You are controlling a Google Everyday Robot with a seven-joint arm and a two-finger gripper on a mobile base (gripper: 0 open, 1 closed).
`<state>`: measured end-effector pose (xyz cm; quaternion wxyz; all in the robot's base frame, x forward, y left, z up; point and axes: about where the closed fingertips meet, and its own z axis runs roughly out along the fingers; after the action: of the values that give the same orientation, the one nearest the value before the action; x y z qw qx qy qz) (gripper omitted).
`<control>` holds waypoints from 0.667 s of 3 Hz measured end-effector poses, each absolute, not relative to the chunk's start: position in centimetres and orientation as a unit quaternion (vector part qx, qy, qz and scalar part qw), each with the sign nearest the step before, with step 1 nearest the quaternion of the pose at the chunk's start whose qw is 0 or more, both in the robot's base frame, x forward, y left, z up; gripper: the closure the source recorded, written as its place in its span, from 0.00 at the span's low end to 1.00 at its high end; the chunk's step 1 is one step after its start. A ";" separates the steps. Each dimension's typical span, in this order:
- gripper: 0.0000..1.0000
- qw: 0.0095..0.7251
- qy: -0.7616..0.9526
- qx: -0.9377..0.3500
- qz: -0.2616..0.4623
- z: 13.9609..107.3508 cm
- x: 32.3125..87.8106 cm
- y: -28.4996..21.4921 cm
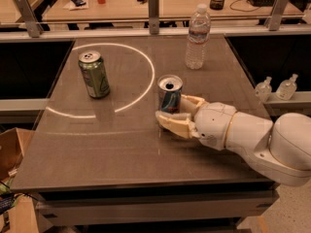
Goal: Move redbull can near water bottle
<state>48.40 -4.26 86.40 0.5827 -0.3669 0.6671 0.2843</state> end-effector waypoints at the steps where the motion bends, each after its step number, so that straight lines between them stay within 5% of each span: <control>1: 0.87 0.593 0.666 -0.376 0.251 87.5 48.7 -5.6; 2: 1.00 0.619 0.668 -0.368 0.188 89.2 50.0 -9.2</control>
Offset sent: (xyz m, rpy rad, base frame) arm 0.0344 -0.1089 0.0512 -0.1788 -0.2177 -0.2882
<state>50.03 -9.24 89.22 0.6191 -0.3684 0.6676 0.1879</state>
